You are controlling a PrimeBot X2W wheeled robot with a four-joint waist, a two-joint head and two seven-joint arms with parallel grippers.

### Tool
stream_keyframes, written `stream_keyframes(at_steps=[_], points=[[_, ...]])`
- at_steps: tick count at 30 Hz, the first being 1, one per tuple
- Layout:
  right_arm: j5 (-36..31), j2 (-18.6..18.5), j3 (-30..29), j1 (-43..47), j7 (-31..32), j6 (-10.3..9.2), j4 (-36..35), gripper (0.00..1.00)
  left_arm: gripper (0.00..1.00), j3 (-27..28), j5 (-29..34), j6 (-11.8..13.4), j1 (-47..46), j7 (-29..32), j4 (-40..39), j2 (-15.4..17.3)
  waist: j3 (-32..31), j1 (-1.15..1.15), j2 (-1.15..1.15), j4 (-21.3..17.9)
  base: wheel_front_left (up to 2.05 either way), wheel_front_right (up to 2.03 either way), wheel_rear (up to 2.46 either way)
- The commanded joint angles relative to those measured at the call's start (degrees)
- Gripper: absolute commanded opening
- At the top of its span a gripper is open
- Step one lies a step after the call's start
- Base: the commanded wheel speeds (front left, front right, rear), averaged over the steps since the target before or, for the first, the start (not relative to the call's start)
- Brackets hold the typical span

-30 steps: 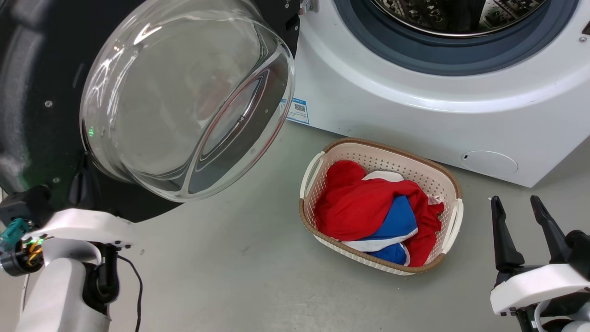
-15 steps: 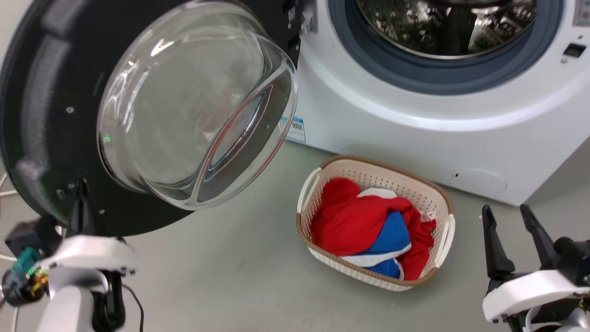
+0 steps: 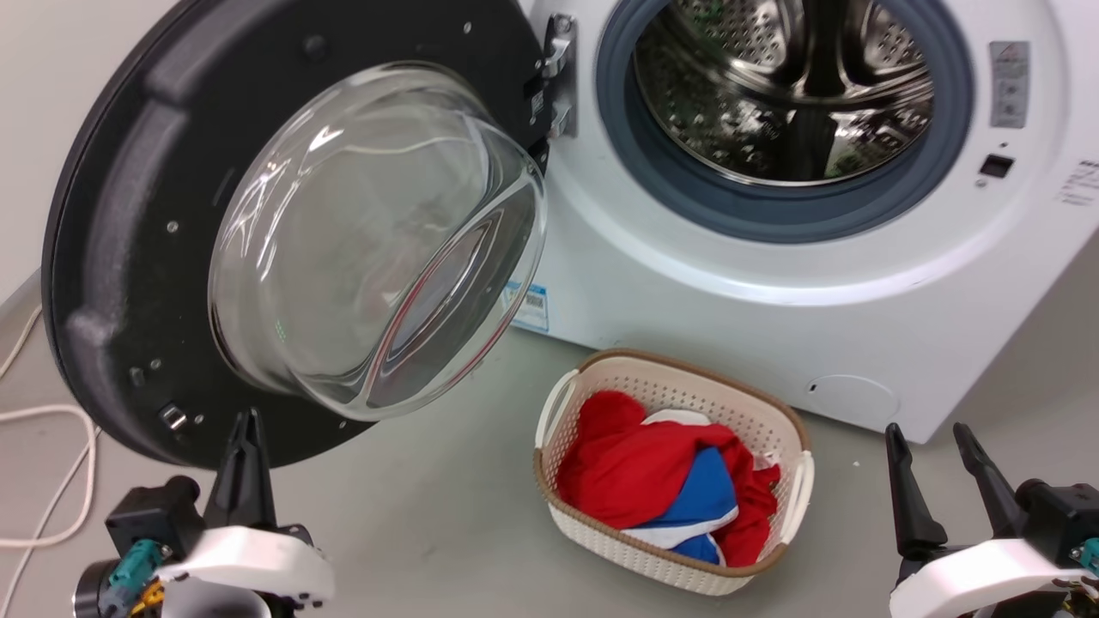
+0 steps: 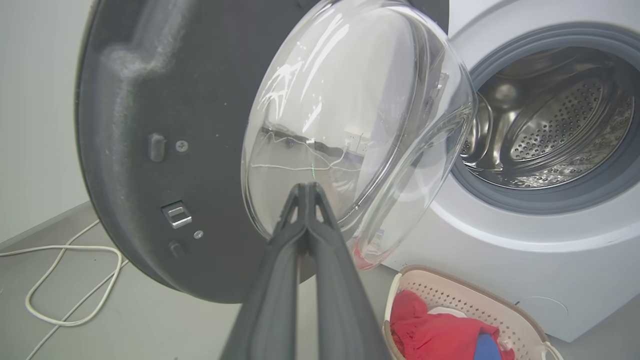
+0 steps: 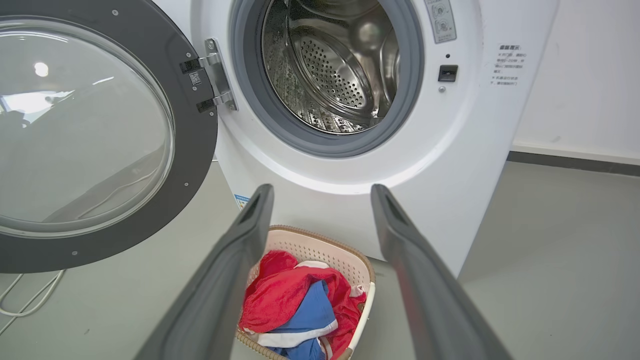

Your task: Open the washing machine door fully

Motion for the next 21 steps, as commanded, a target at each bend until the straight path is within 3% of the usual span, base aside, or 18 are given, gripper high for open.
stream_keyframes(at_steps=[1, 3, 4, 5, 6, 7, 8, 16, 21], points=[[0.4, 0.1, 0.1, 0.5, -0.2, 0.01, 0.0, 1.00, 0.00, -0.3, 0.1, 0.3, 1.1, 0.5, -1.0, -0.2, -1.1, 0.00, 0.00, -0.9, 0.00, 0.00, 0.00], [0.8, 0.1, 0.7, 0.9, -0.4, 0.01, 0.2, 1.00, 0.00, -1.9, 0.6, 0.5, 2.1, 1.8, -3.8, -0.8, -1.8, 0.00, 0.00, -2.2, 0.00, 0.00, 0.00], [1.0, 0.1, 0.9, 1.0, -0.5, 0.01, 0.2, 1.00, 0.11, -2.5, 0.8, 0.5, 2.4, 2.3, -4.4, -0.9, -2.1, 0.00, 0.00, -2.6, 0.00, 0.00, 0.00], [1.0, 0.1, 1.1, 1.0, -0.5, 0.01, 0.3, 1.00, 0.37, -2.9, 0.8, 0.5, 2.7, 2.8, -4.8, -1.0, -2.2, 0.00, 0.00, -3.1, 0.00, 0.00, 0.00], [1.0, 0.1, 1.1, 1.0, -0.5, 0.01, 0.3, 1.00, 0.37, -2.9, 0.8, 0.5, 2.7, 2.8, -4.8, -1.0, -2.2, 0.00, 0.00, -3.1, 0.00, 0.00, 0.00], [1.2, 0.1, 1.5, 1.0, -0.5, 0.01, 0.4, 1.00, 0.95, -3.9, 1.3, 0.5, 2.8, 3.4, -5.4, -1.1, -2.6, 0.00, 0.00, -4.1, 0.00, 0.00, 0.00], [1.1, 0.1, 1.7, 1.1, -0.6, 0.01, 0.3, 1.00, 1.00, -4.4, 1.3, 0.4, 2.9, 3.8, -5.6, -1.3, -2.7, 0.00, 0.00, -4.6, 0.00, 0.00, 0.00], [0.7, 0.1, 2.0, 1.0, -0.7, 0.01, -0.4, 1.00, 1.00, -7.5, 3.4, -0.6, 0.8, 4.3, -5.1, -0.8, -3.2, 0.00, 0.00, -9.1, 0.00, 0.00, 0.00], [-0.1, 0.1, 2.5, -0.2, -0.2, 0.01, -0.8, 1.00, 1.00, -9.5, 5.2, -0.9, -0.3, 3.4, -3.6, -0.7, -2.9, 0.00, 0.00, -13.9, 0.00, 0.00, 0.00]])
